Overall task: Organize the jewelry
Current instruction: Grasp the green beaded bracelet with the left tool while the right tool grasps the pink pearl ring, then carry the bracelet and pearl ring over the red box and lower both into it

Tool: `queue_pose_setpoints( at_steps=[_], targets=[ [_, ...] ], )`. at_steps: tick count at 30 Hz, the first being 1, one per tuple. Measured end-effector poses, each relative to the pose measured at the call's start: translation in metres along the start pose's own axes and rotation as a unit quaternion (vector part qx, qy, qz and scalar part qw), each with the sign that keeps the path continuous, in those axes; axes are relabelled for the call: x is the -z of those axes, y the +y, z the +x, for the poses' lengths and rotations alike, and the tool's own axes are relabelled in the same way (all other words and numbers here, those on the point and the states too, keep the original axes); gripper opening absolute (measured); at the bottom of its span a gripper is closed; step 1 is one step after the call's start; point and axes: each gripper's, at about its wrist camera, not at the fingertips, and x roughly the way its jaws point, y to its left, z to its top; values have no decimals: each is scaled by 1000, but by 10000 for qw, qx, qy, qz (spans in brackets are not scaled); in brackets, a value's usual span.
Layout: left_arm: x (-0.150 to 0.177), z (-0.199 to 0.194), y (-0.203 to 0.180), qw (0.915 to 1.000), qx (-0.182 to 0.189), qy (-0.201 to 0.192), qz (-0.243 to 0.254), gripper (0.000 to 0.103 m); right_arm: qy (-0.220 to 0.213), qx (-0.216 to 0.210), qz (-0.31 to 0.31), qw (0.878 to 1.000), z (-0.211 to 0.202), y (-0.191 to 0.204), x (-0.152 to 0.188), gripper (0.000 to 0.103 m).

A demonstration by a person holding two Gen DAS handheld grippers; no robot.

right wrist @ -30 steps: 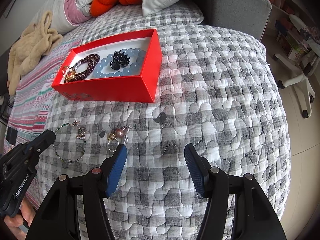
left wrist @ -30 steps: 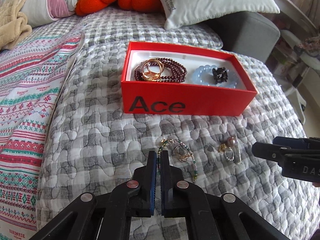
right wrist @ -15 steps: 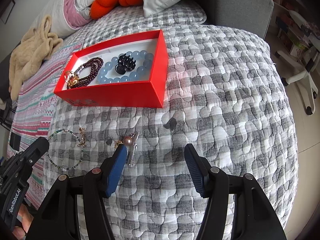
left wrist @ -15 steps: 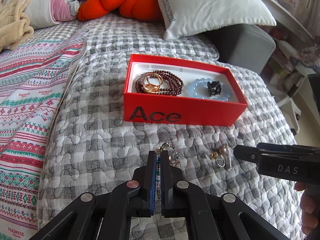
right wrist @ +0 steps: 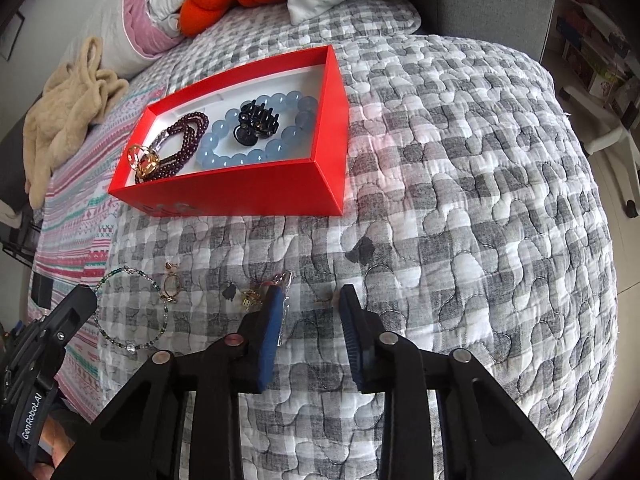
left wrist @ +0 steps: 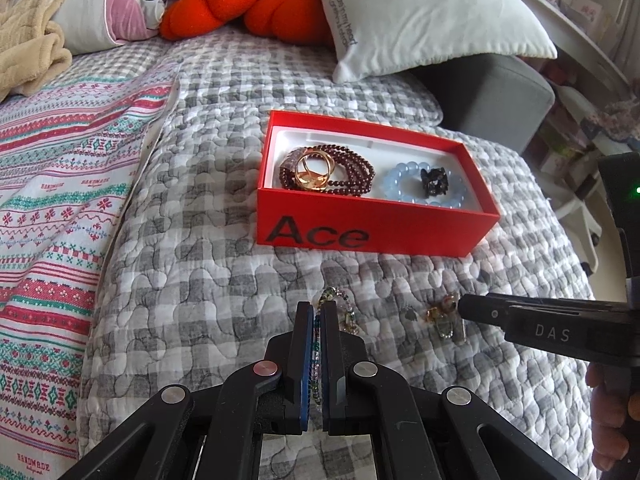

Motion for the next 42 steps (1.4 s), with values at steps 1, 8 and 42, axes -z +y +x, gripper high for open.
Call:
queue_pose_setpoints(
  at_steps=[1,8,42],
  targets=[
    [0,0,0,10000,-3,5,6,0,-6,2,-25,10000,0,2,0,27],
    [0,0,-1,10000,-13,21,60,0,51,-26,-271,9996,5,15,3,17],
    [-53,-22,-6,9922,792,-923,-257,0,-1027,-666,-545,9910,-59,26,-26,3]
  ],
)
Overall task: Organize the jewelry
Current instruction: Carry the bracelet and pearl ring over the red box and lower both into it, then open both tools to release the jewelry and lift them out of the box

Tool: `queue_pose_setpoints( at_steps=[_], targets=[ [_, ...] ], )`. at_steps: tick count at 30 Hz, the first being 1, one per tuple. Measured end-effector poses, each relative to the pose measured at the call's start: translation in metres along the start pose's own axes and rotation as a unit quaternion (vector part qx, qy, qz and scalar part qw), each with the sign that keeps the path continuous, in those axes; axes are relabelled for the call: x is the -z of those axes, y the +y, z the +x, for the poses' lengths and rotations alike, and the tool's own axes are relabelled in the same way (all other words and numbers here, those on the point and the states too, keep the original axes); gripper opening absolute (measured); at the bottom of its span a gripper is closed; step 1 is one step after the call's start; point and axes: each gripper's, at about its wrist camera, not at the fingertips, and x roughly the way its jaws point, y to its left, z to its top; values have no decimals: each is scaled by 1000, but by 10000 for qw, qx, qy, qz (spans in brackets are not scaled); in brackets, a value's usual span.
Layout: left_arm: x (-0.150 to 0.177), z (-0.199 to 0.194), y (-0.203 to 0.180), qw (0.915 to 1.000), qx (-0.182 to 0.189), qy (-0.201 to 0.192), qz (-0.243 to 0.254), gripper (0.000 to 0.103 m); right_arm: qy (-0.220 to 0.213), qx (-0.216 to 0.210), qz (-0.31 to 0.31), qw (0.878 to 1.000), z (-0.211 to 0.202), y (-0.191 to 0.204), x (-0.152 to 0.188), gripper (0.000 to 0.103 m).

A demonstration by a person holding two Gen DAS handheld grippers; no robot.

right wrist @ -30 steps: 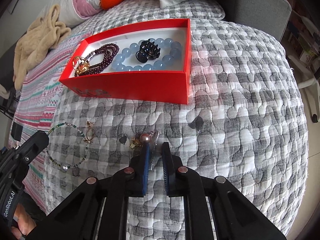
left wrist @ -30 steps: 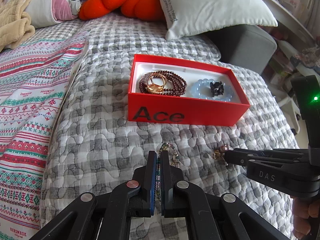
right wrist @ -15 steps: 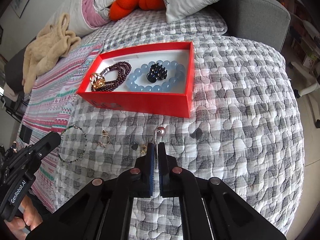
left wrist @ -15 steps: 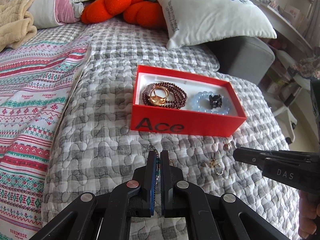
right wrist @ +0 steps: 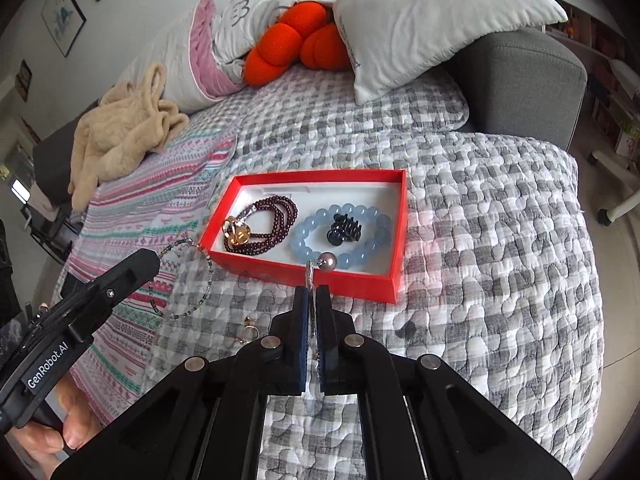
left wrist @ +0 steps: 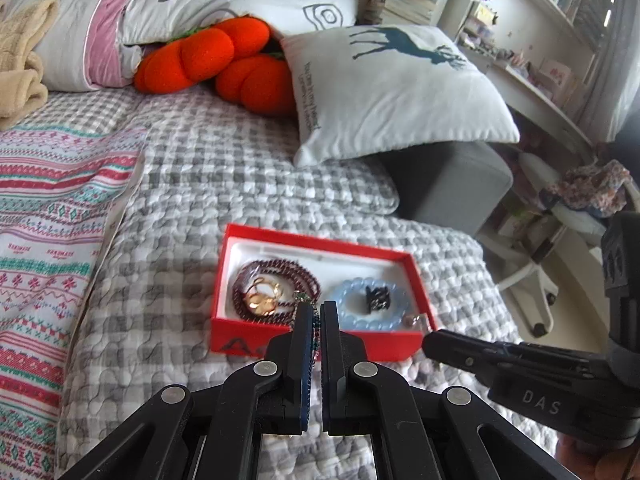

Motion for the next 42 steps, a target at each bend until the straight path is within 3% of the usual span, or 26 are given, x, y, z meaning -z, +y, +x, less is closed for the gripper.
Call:
queue_pose_setpoints(
  at_steps=[6,16,23,29,31,33,36,40,42],
  targets=[
    [-11,22,-9,9995,269,-156,54,0,-145,-23,143,9998,5,-17,-9,4],
    [-13,63,-15,9980,590,-32,-216,0,-273,-224,356,9987,12,-37,-15,4],
    [-4,86,-1,9995,-269,164,11,0,-233,-315,381,9985,18,-42,-17,4],
    [-5,85,4,9991,-409,136,27,0,-227,-315,426,9983,22,-47,-20,4],
    [-5,82,2,9990,-416,176,42,3,-233,-312,447,9982,23,-48,-22,4],
    [-2,75,0,9986,-479,203,136,19,-255,-341,443,9981,23,-47,-24,4],
    [4,63,-2,9969,-685,254,303,34,-288,-426,402,9979,24,-41,-29,4],
    [14,54,8,9916,-1136,489,382,38,-251,-490,307,9980,32,-28,-33,4],
    [19,51,15,9894,-1275,598,358,48,-219,-492,264,9982,38,-21,-33,4]
  ],
)
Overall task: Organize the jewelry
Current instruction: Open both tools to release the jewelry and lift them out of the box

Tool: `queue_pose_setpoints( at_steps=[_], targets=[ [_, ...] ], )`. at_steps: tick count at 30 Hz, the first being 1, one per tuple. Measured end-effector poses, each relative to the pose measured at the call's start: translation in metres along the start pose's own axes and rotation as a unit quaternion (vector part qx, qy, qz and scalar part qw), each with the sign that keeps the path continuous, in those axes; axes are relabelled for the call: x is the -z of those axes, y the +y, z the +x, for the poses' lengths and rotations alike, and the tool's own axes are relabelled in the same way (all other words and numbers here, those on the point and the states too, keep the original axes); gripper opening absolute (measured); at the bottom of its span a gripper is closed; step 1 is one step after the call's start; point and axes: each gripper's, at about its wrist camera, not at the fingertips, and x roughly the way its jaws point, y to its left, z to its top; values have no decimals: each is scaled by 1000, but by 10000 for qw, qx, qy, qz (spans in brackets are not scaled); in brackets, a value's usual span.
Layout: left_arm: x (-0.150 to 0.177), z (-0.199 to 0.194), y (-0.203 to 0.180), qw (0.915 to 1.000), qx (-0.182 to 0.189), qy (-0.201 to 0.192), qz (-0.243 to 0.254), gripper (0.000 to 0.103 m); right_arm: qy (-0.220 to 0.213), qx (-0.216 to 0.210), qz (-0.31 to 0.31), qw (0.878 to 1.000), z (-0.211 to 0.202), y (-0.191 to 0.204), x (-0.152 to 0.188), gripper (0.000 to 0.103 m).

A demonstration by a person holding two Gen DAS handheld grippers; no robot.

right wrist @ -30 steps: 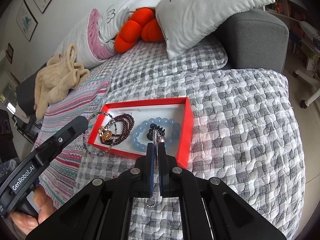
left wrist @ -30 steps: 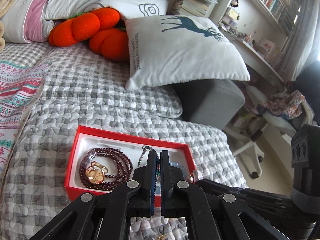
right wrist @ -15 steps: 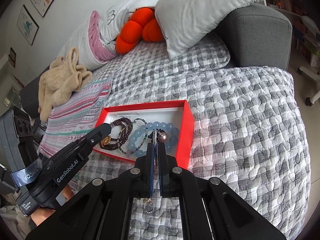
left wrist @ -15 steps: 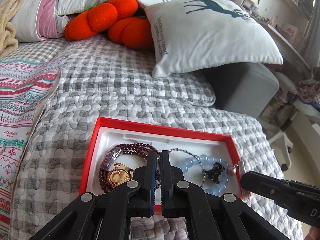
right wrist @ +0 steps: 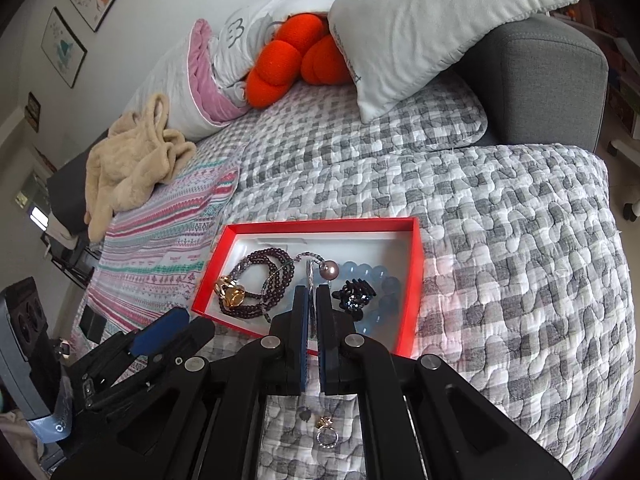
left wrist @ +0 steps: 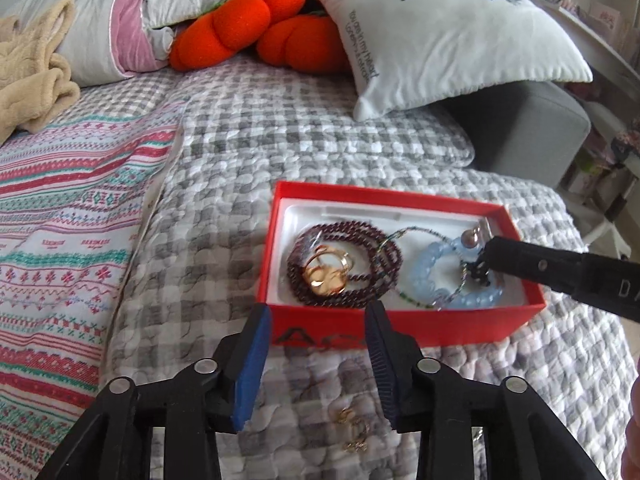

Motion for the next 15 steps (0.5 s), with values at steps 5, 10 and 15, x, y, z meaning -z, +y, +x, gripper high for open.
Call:
queue_pose_setpoints(
  at_steps=[5,10,15],
  targets=[
    [14,3,13,9996,-52,287,-56,66,121,73,-66,9999,13,6,3,7],
    [23,4,17,9991,-34,433,-37,74,126,66,-129,9998,12,6,1,20],
    [28,8,28,9973,105,651,-336,77,147,89,-123,9998,4,6,6,38]
  ],
)
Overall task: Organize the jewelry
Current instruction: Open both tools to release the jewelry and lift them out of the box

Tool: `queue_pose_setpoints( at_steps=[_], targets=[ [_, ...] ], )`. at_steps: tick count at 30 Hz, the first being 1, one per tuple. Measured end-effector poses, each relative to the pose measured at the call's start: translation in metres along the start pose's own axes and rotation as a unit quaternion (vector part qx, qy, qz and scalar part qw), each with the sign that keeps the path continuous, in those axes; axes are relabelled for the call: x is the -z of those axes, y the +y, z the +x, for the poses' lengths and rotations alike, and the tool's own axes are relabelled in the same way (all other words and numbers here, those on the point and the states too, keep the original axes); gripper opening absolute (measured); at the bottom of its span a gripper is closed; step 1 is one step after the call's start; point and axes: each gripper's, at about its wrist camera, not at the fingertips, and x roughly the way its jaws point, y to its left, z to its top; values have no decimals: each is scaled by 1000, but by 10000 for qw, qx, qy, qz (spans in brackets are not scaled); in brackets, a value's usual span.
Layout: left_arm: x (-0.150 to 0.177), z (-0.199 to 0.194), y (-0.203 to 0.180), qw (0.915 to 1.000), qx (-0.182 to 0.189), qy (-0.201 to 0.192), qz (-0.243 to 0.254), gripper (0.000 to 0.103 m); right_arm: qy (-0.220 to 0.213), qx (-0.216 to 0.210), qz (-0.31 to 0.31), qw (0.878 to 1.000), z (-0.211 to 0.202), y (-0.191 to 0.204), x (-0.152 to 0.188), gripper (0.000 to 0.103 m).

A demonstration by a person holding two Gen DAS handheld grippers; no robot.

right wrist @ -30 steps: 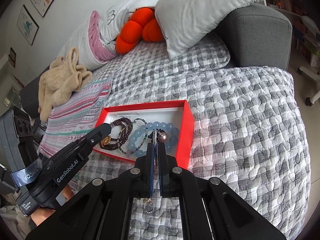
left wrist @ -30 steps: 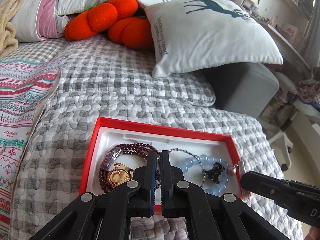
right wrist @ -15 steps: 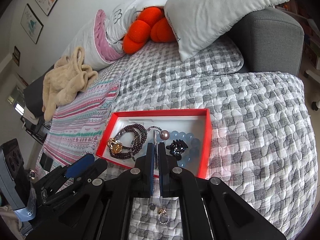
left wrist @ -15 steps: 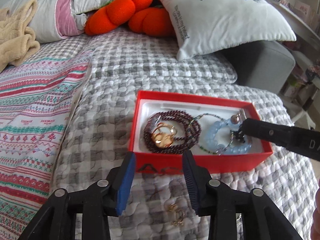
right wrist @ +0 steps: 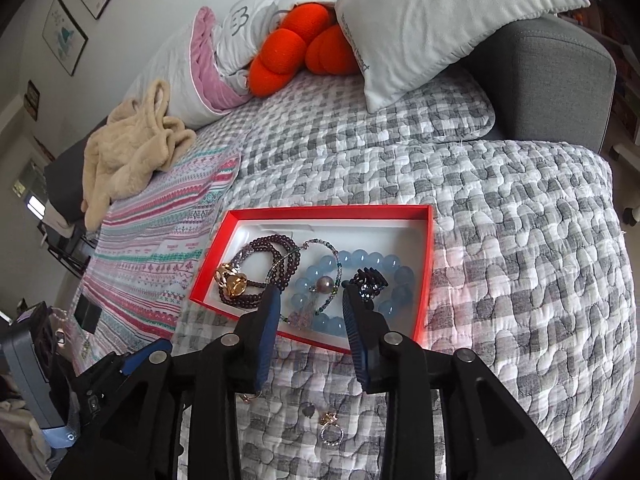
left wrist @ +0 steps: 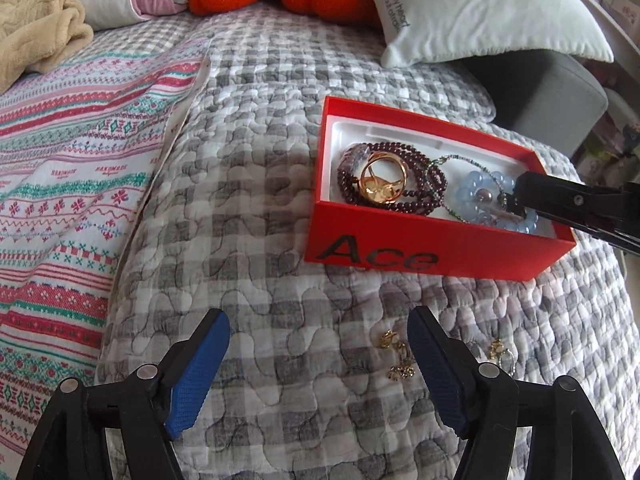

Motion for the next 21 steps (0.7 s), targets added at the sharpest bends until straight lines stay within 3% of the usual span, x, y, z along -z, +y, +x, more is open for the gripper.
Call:
queue_pose_setpoints(
  at_steps=[9,16,21],
  targets=[
    [14,4,-1,9997,-160,173,101,77,49,444,-297,9986,-21,7,21,54],
    [33,-2,-5,9993,173,208,269,77,260,953,-343,9945,-29,1,44,59],
    [45,-2,-7,9982,180,129,559,77,510,1179,-111,9917,-25,-13,60,60]
  ],
)
